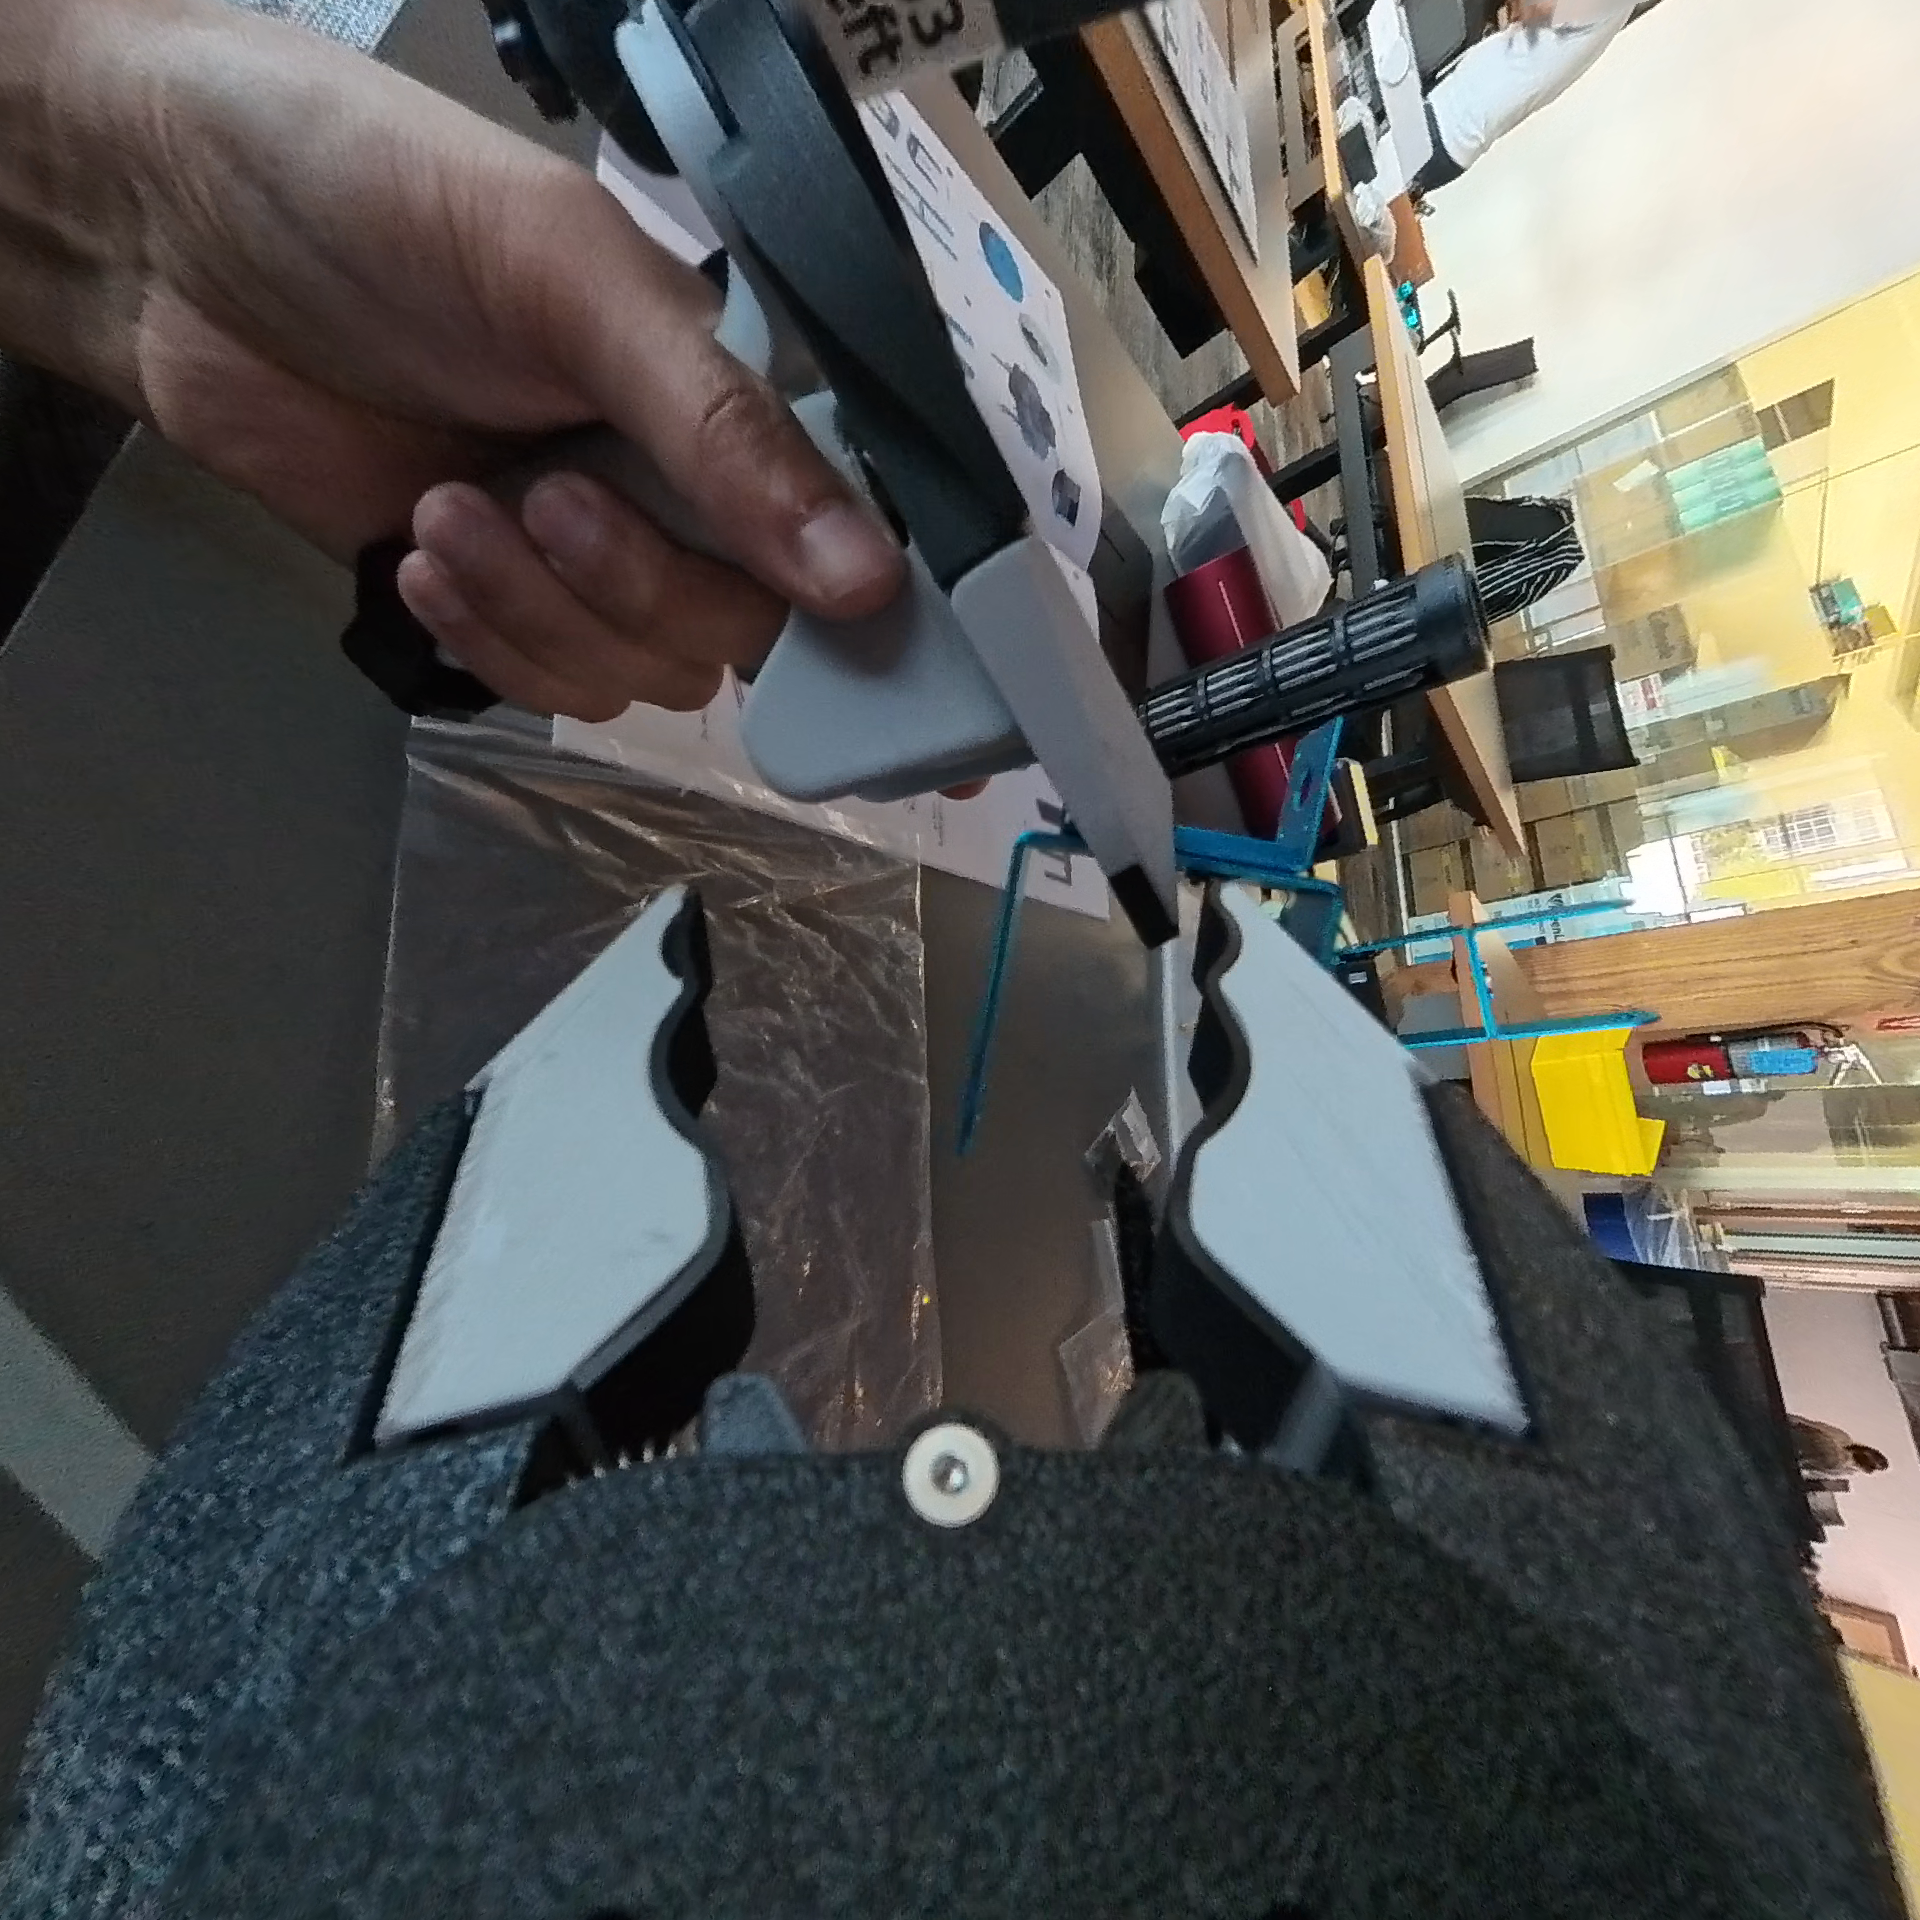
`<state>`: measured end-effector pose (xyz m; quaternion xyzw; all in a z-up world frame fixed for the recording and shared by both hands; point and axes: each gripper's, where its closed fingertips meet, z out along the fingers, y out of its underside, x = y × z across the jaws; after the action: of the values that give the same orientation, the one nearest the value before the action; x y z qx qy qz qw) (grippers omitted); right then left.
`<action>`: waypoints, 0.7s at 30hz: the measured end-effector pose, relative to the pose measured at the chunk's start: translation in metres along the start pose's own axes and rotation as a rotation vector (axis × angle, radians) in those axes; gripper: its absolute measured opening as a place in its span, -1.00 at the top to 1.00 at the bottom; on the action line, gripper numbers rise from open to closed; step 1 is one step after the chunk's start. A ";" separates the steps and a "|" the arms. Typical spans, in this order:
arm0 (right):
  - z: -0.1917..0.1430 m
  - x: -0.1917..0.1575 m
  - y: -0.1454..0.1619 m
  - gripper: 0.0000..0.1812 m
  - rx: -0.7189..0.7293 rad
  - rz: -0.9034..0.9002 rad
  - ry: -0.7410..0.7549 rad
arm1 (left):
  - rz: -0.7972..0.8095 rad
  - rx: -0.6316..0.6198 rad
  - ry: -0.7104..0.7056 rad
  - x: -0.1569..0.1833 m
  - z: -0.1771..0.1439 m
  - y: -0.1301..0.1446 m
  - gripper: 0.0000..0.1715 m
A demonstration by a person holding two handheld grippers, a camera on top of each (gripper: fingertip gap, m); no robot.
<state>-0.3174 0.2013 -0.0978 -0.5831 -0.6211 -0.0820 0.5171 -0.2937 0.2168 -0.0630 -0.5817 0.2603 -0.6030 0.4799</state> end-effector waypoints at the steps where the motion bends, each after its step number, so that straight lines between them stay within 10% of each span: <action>1: 0.002 -0.001 0.002 -0.05 -0.008 0.005 -0.005 | 0.010 -0.007 -0.007 0.000 0.000 0.001 0.71; 21: -0.004 -0.001 0.003 -0.02 -0.003 -0.041 0.003 | -0.033 0.009 0.012 0.000 -0.002 0.000 0.71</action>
<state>-0.3127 0.1984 -0.0980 -0.5710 -0.6320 -0.0942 0.5155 -0.2953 0.2160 -0.0633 -0.5802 0.2508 -0.6153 0.4710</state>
